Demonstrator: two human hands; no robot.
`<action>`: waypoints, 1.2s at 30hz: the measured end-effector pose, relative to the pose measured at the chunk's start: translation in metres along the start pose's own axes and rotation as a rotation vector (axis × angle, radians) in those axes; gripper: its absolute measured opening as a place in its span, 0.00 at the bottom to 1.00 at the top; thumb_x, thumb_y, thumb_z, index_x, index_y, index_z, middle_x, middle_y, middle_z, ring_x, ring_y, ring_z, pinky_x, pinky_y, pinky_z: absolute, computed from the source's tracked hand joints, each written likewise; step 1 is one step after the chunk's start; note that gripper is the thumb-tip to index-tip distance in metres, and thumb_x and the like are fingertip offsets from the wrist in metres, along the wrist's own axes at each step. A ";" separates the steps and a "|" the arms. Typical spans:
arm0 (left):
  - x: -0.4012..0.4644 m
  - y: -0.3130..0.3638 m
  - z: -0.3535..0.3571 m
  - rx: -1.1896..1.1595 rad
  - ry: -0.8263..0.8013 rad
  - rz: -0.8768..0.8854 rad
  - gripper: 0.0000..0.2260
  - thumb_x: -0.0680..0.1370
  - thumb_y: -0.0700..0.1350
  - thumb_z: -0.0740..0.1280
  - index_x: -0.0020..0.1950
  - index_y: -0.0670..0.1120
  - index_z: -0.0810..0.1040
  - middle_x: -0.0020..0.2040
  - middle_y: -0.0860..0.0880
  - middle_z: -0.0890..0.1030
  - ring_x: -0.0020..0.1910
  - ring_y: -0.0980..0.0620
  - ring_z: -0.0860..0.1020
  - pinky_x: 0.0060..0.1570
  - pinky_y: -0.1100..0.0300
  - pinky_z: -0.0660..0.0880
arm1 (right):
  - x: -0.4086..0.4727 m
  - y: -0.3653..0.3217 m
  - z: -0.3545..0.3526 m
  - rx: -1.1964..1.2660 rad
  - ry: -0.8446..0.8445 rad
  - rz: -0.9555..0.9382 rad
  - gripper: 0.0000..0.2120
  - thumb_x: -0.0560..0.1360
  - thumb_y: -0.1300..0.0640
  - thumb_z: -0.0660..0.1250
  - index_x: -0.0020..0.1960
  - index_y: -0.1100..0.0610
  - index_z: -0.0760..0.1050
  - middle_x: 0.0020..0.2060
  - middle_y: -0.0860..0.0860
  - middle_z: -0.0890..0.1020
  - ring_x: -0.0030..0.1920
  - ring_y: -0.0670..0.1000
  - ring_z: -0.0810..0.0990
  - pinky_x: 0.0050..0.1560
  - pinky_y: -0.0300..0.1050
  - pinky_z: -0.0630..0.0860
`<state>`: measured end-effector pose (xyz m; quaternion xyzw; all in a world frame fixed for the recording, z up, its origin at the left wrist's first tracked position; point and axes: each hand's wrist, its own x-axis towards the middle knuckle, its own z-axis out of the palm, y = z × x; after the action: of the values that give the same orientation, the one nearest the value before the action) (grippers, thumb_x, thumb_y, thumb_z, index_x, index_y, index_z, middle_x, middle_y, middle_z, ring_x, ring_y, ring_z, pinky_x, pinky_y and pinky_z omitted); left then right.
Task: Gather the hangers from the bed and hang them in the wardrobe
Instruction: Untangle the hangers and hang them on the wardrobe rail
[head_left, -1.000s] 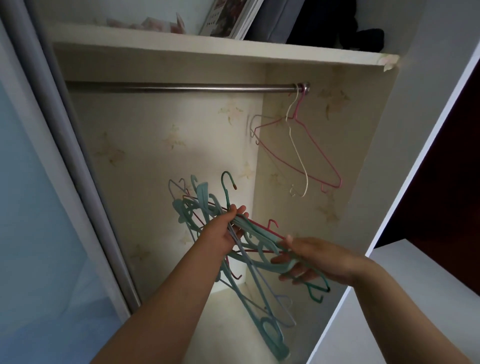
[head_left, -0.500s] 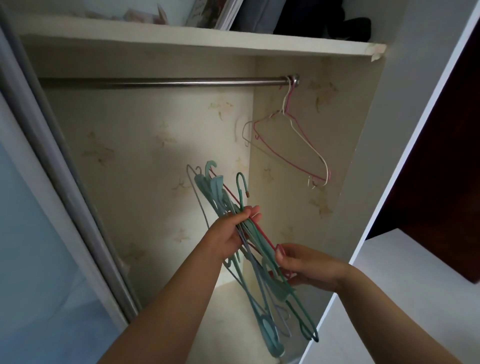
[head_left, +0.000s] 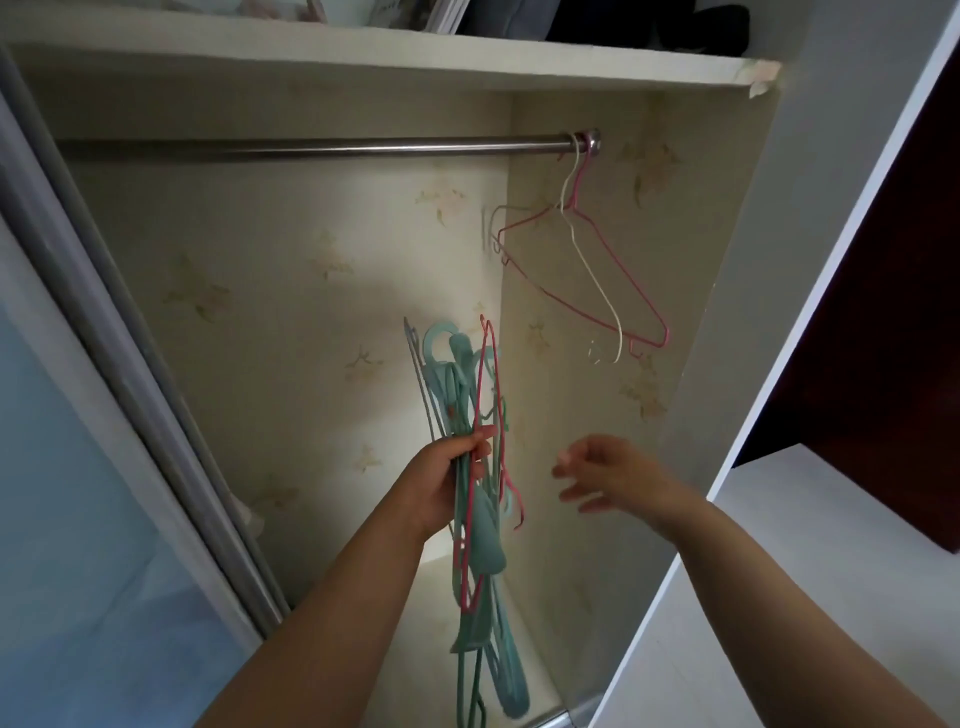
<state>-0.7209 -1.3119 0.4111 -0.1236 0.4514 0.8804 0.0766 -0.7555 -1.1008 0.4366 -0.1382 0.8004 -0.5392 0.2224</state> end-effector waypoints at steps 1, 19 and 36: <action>-0.002 -0.003 -0.005 -0.007 -0.008 -0.002 0.10 0.81 0.40 0.59 0.55 0.39 0.79 0.31 0.51 0.74 0.25 0.57 0.71 0.27 0.65 0.71 | 0.012 -0.001 0.000 0.022 0.135 -0.004 0.06 0.79 0.55 0.64 0.46 0.57 0.73 0.52 0.58 0.82 0.40 0.50 0.81 0.42 0.46 0.77; -0.027 -0.042 -0.023 0.142 0.075 0.014 0.07 0.80 0.38 0.62 0.52 0.38 0.79 0.49 0.41 0.85 0.43 0.47 0.83 0.57 0.47 0.77 | 0.101 -0.043 0.053 0.103 0.166 0.086 0.07 0.77 0.64 0.61 0.54 0.64 0.74 0.32 0.55 0.80 0.24 0.47 0.63 0.23 0.34 0.58; -0.012 -0.029 -0.041 -0.002 0.369 0.077 0.12 0.75 0.54 0.70 0.49 0.46 0.77 0.40 0.49 0.85 0.28 0.56 0.73 0.37 0.61 0.73 | 0.066 0.005 0.024 -0.298 0.199 -0.229 0.09 0.81 0.61 0.54 0.43 0.53 0.66 0.28 0.54 0.79 0.21 0.51 0.75 0.24 0.41 0.73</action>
<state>-0.6959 -1.3285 0.3687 -0.2654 0.4614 0.8455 -0.0415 -0.7997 -1.1486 0.4108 -0.2057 0.8683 -0.4477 0.0567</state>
